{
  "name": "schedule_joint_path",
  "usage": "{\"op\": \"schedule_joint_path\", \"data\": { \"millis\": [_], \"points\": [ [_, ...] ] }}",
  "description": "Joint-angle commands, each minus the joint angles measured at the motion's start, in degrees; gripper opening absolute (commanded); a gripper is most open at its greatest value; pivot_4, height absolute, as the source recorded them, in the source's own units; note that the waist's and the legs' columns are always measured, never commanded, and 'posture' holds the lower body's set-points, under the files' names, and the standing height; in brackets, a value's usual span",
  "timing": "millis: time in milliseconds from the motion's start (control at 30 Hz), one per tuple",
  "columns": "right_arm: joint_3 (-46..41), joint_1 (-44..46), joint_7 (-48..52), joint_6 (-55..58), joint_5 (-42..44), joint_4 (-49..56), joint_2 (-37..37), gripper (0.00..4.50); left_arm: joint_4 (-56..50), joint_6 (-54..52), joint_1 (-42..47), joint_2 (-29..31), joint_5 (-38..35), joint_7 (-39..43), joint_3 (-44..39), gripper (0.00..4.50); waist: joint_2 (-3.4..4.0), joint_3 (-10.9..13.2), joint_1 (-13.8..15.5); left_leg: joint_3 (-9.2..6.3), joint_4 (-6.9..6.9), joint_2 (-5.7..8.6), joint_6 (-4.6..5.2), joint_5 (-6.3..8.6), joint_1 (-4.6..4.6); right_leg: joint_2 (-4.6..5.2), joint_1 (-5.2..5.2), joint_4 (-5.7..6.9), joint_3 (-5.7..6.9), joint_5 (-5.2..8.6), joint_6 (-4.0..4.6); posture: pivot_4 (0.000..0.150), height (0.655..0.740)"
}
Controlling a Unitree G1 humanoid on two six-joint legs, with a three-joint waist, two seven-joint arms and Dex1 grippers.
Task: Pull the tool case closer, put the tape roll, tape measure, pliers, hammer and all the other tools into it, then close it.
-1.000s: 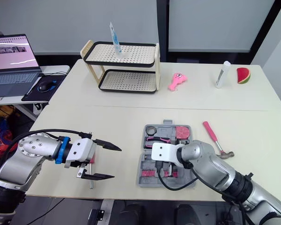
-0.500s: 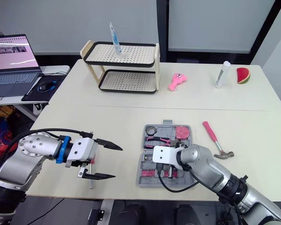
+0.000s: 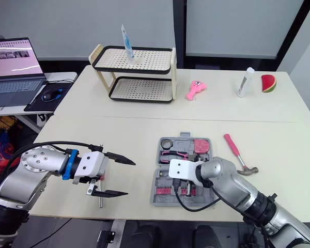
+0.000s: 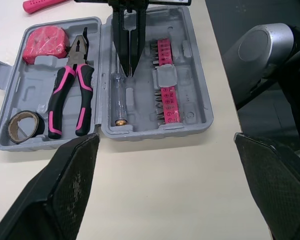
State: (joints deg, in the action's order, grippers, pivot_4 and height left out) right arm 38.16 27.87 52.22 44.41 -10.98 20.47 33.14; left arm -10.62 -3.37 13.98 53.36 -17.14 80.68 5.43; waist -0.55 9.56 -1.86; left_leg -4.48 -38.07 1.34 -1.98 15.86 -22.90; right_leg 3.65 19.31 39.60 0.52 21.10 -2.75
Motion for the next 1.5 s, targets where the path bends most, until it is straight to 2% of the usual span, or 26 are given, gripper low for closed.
{"op": "schedule_joint_path", "data": {
  "millis": [33, 500, 1200, 1367, 1500],
  "points": [
    [-1.6, 1.3, -1.0, -0.2, -0.2, 0.6, -1.1, 0.02, -0.1, 0.6, 0.7, 0.0, 0.1, 0.1, -0.1, 4.50, 0.00, 0.0, 0.0, 0.00, 0.00, 0.00, 0.00, 0.00, 0.00, 0.00, 0.00, 0.00, -0.01, 0.00, 0.00, 0.150, 0.7400],
    [0.3, -0.3, -2.1, -0.5, -2.4, -2.7, -1.3, 0.02, 1.5, 2.8, 0.1, 0.0, 0.8, 0.2, 0.2, 4.50, 0.00, 0.0, 0.0, 0.00, 0.00, 0.00, -0.01, 0.00, 0.01, 0.00, 0.01, 0.05, 0.00, 0.00, 0.00, 0.150, 0.7400],
    [-2.7, -1.2, -2.3, -2.8, -0.9, -4.7, -1.5, 0.02, 2.4, 3.9, -0.4, -1.0, 1.4, -0.5, 0.5, 4.50, -0.01, 0.0, 0.1, -0.01, -0.02, 0.00, 0.00, 0.00, 0.02, 0.00, 0.00, 0.10, 0.00, 0.00, 0.00, 0.150, 0.7400],
    [-10.3, -2.4, 0.5, 1.0, 6.2, 3.2, -1.2, 0.02, 3.5, 2.4, 0.1, -1.1, -0.2, -1.1, -1.4, 4.50, 0.00, 0.0, 0.1, -0.02, -0.02, 0.01, -0.01, 0.00, 0.01, 0.01, 0.00, 0.13, 0.01, 0.00, 0.00, 0.150, 0.7400],
    [-20.0, -4.3, 4.1, 1.1, 13.0, 8.6, 3.8, 0.02, 4.1, -2.2, -0.1, -0.6, -4.2, -2.8, -5.4, 4.50, 0.00, 0.0, 0.1, -0.04, -0.02, -0.01, 0.00, 0.00, 0.01, 0.00, 0.02, 0.13, 0.02, 0.00, 0.00, 0.150, 0.7400]
  ]
}}
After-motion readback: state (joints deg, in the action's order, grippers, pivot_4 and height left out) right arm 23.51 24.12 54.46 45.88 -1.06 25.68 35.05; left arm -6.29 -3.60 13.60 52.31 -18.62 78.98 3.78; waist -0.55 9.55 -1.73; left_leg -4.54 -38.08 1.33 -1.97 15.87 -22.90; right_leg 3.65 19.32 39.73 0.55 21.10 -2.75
